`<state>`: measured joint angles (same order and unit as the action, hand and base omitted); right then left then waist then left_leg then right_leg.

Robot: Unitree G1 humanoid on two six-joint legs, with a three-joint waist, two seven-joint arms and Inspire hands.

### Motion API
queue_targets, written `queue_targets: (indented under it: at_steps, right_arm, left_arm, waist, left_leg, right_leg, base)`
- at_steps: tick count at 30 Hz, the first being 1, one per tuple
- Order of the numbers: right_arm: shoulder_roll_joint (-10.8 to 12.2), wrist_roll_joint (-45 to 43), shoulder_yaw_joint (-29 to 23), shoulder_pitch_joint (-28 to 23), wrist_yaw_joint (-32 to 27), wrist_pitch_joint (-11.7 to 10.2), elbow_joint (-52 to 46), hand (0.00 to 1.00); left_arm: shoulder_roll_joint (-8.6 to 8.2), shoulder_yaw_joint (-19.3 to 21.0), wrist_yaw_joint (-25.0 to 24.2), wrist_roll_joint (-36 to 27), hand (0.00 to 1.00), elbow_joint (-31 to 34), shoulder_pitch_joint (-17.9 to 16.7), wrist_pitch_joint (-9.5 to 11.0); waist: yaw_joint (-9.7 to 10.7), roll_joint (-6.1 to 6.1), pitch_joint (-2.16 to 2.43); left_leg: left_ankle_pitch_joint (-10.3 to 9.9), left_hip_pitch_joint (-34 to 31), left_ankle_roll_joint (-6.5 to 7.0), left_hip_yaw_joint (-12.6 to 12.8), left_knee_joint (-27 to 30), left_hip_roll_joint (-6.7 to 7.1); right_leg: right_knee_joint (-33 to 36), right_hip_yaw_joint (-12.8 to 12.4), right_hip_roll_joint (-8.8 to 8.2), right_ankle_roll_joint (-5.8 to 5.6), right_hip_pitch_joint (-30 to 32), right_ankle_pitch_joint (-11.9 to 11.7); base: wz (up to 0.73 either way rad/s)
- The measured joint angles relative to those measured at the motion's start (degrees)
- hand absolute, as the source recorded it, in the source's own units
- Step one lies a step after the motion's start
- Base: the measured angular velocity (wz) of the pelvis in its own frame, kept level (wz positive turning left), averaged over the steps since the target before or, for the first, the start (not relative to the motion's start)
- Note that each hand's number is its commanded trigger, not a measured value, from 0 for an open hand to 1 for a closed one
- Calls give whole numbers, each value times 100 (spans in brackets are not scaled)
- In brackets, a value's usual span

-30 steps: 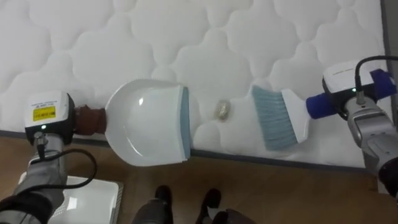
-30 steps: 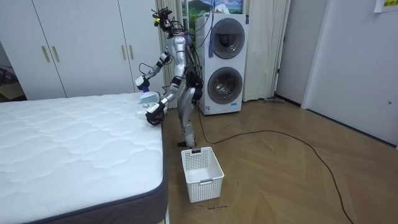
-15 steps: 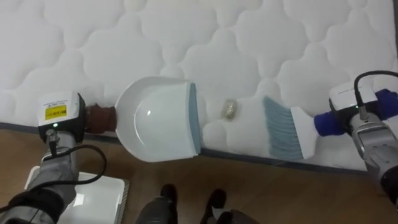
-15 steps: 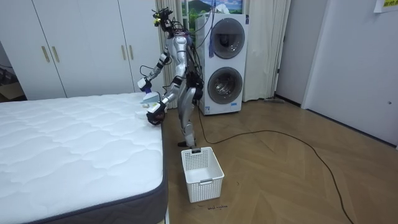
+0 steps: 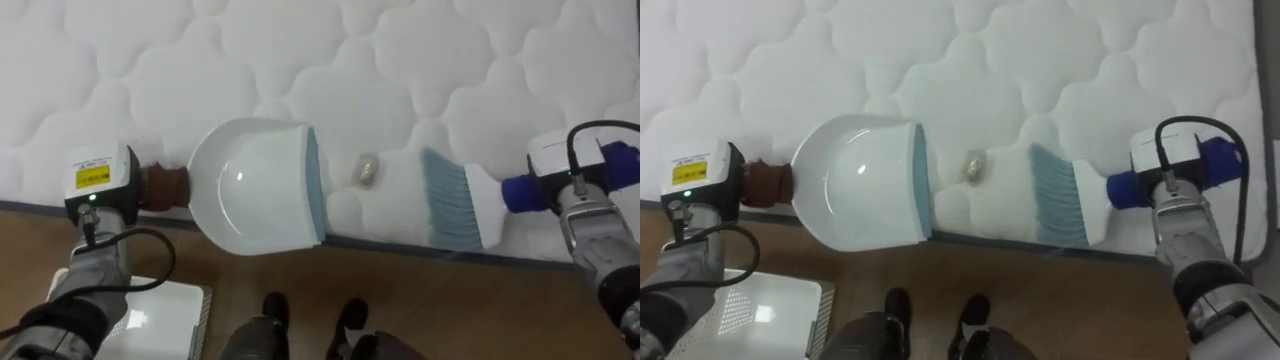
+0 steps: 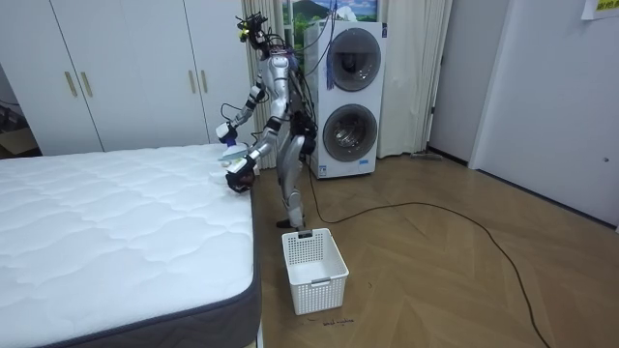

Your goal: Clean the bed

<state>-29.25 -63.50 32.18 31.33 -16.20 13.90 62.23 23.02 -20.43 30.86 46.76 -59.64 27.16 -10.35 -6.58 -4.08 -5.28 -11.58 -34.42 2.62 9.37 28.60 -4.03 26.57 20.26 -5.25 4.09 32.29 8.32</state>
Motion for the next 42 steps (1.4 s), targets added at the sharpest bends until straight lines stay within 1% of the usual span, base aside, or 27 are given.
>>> queue_targets:
  at_steps: [4,9,13,14,19,24,28,33,39,42]
  right_arm:
    - [86,-2,-190,2,-35,-1,0,100]
    - [228,2,-238,2,-35,4,-79,100]
    - [295,-4,-226,-2,-6,5,-305,100]
    - [324,-2,-225,-2,0,5,-335,100]
    - [464,21,-205,-1,14,73,-344,100]
    - [463,-10,-175,-2,93,104,-487,100]
    - [466,-109,59,-2,268,113,-777,100]
    - [481,-131,158,-3,470,116,-925,100]
    - [591,-109,208,-17,718,130,-1013,100]
    - [615,-104,217,-60,884,206,-1133,100]
  left_arm:
    - [-89,5,2,4,100,0,8,-56]
    - [-157,-2,4,15,100,0,3,-74]
    - [-221,5,4,15,100,-2,-13,-113]
    - [-224,3,5,20,100,3,0,-113]
    - [-224,-6,21,30,100,7,11,-112]
    - [-215,-3,58,62,100,-2,18,-113]
    - [-217,-11,105,124,100,-7,13,-106]
    - [-219,-17,95,176,100,-6,1,-99]
    - [-221,-11,59,177,100,-2,-43,-100]
    - [-221,-6,52,234,100,-2,-70,-101]
  waist:
    - [20,0,0]
    - [94,0,1]
    - [167,1,1]
    - [186,4,2]
    - [207,13,0]
    - [206,14,0]
    - [209,14,-1]
    - [214,12,-1]
    - [226,8,2]
    - [229,7,2]
  left_leg:
    - [10,3,-14,2,-27,0]
    - [27,29,-26,33,-76,-6]
    - [36,109,-34,136,-131,-18]
    - [37,114,-35,147,-138,-17]
    - [46,111,-47,149,-137,-22]
    - [49,106,-51,159,-125,-23]
    - [60,109,-69,157,-88,-20]
    - [62,109,-73,148,-102,-3]
    - [75,118,-94,148,-76,-22]
    - [76,156,-95,149,-83,-22]
  right_leg:
    - [3,15,2,6,20,3]
    - [2,-17,11,6,22,3]
    - [1,-127,30,20,19,-4]
    - [-10,-146,35,43,21,-5]
    - [-24,-148,42,76,23,-4]
    - [12,-160,36,100,46,13]
    - [55,-155,35,121,41,29]
    - [28,-129,39,145,30,45]
    - [15,-128,58,151,15,48]
    - [-4,-146,68,154,-13,51]
  base:
    - [-1]
    - [0]
    - [-11]
    - [-12]
    - [-3]
    - [0]
    - [0]
    - [0]
    - [0]
    - [-2]
